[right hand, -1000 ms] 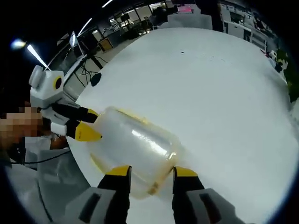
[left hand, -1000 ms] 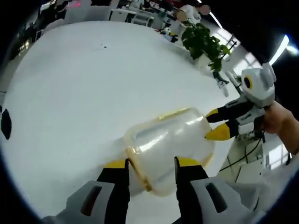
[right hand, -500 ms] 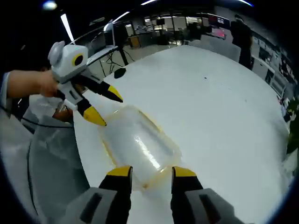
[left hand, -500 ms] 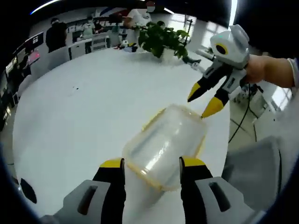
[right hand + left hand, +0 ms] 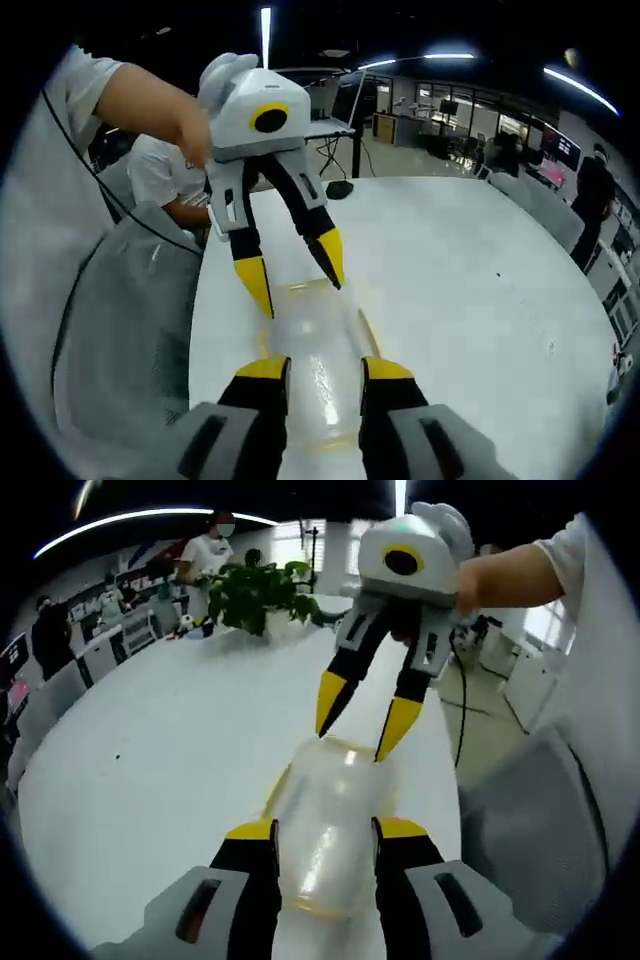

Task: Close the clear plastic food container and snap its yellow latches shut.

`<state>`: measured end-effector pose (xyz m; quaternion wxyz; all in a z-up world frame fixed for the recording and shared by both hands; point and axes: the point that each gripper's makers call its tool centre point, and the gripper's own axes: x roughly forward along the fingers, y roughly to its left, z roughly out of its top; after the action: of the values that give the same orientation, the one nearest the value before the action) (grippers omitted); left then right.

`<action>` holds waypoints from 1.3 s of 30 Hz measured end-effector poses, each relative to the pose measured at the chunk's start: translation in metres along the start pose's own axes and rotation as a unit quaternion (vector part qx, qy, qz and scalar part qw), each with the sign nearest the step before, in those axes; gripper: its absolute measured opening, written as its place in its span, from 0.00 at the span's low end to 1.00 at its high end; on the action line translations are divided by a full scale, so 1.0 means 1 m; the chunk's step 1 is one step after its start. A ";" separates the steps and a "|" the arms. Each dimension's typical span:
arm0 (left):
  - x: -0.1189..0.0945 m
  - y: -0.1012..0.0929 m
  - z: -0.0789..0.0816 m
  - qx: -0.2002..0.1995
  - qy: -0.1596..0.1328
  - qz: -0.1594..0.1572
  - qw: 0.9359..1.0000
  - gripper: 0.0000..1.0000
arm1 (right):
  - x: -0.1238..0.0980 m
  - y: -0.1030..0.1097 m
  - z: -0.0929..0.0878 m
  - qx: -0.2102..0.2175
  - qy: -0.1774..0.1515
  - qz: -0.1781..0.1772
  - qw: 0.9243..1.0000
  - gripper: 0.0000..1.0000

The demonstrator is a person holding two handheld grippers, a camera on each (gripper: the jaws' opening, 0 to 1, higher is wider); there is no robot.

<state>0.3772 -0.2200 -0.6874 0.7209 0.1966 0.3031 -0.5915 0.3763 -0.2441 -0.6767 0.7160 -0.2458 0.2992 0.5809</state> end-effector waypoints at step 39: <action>0.030 -0.027 -0.020 0.075 0.055 0.005 0.996 0.50 | 0.046 -0.030 -0.027 -0.030 0.106 0.028 0.993 0.45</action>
<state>0.3502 -0.2358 -0.7200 0.6893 0.2841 0.2960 -0.5971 0.4091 -0.2372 -0.7284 0.6559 -0.3189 0.3630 0.5800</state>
